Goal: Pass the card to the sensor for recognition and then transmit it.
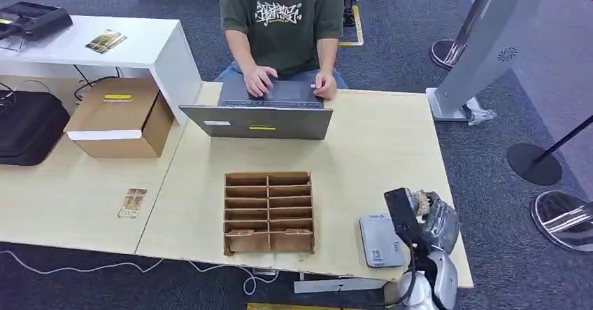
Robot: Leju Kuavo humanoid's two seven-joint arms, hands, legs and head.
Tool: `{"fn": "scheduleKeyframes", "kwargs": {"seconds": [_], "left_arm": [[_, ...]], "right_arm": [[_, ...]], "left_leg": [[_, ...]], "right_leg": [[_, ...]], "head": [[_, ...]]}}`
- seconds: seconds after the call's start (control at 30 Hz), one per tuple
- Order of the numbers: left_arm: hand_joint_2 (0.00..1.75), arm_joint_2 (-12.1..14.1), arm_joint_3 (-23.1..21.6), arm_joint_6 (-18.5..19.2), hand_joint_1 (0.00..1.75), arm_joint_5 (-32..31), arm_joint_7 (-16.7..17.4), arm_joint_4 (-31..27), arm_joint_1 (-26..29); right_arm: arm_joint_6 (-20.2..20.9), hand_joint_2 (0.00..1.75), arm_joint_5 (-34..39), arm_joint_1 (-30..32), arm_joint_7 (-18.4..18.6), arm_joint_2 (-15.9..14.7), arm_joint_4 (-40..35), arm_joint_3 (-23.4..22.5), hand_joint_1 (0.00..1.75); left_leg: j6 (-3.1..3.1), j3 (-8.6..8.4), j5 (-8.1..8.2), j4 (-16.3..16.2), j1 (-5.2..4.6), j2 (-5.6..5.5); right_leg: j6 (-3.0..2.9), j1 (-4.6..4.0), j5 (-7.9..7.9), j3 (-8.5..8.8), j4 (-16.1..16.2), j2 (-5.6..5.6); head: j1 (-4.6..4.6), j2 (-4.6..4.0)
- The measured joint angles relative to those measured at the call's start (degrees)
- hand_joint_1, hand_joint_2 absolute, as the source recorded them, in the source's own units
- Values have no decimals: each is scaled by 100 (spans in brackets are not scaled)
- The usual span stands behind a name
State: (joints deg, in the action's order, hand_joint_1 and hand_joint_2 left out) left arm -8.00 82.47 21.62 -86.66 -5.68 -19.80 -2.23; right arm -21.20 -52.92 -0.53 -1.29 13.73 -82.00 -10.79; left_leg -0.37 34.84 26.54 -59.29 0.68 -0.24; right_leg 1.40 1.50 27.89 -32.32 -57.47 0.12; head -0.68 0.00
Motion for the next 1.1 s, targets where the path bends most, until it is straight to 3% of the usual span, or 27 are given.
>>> {"fn": "scheduleKeyframes", "kwargs": {"seconds": [0.2,0.47,0.57,0.8,0.87,0.97,1.0,1.07,1.1], "left_arm": [[0,-22,0,0,0,7,-63,0,1],[0,-28,0,-22,0,-9,-100,0,0],[0,-26,0,-52,0,-26,-131,0,0],[0,19,0,-61,0,-116,-184,2,-16],[0,46,0,-59,0,-149,-203,2,-19],[0,90,0,-55,0,-173,-203,13,-11],[0,116,0,-52,0,-175,-201,26,-3],[0,144,0,-37,0,-160,-166,59,-27],[0,155,0,-17,0,-129,-166,61,-22]], "right_arm": [[-234,175,-52,324,-231,68,-1418,457,175],[-776,175,-66,414,-500,11,-2027,858,175],[-1328,175,-994,310,-427,-29,-2005,959,175],[-1678,175,-3101,-392,187,-188,-1506,1346,175],[-1707,175,-3261,-667,444,-401,-1255,1513,175],[-1718,175,-3270,-1189,1020,-971,-916,1819,175],[-1704,175,-3270,-1497,1418,-1155,-778,1981,175],[-1601,175,-3274,-2248,3103,-1669,-374,2755,175],[-1527,175,-3274,-2615,3717,-1888,-285,3143,175]], "left_leg": [[-1,5,2,0,1,1],[-1,6,2,0,1,1],[-1,7,2,0,1,2],[-1,5,0,0,2,4],[0,6,-1,0,2,4],[3,12,-3,-1,0,0],[4,27,-3,0,-3,4],[11,33,-22,-1,-7,3],[10,31,-22,-3,-7,5]], "right_leg": [[0,-1,4,-7,0,0],[0,0,4,-6,0,1],[0,0,3,-6,0,2],[-1,-1,2,-6,-2,4],[0,-1,0,-5,-2,5],[1,0,-1,0,-2,0],[9,1,-13,-1,-4,4],[11,8,-26,-23,-4,7],[10,9,-26,-30,-3,7]], "head": [[2,0],[0,0],[2,0],[0,0],[0,0],[5,0],[7,0],[2,0],[13,0]]}}
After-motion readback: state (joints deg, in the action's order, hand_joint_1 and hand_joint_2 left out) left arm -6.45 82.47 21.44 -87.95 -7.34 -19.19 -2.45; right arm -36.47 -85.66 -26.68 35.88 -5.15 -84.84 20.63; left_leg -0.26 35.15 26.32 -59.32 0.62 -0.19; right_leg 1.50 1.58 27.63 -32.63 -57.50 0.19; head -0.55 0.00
